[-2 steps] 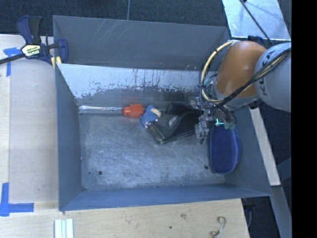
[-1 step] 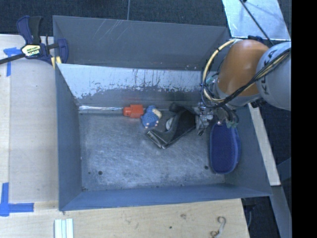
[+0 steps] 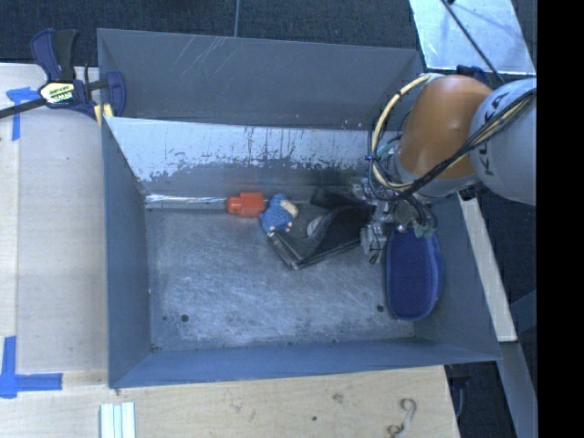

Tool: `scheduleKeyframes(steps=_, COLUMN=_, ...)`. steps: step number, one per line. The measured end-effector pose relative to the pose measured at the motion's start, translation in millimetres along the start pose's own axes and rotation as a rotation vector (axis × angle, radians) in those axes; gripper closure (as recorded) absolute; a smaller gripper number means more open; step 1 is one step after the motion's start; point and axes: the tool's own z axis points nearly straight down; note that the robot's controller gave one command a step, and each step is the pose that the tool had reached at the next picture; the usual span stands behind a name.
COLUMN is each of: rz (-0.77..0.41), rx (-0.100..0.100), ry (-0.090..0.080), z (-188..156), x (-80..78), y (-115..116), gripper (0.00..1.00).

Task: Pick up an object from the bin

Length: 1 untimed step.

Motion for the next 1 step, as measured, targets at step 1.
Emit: scheduleKeyframes(steps=1, rz=0.000, rx=0.002, ry=0.007, z=1.5, x=2.0, y=-1.1, gripper=1.00)
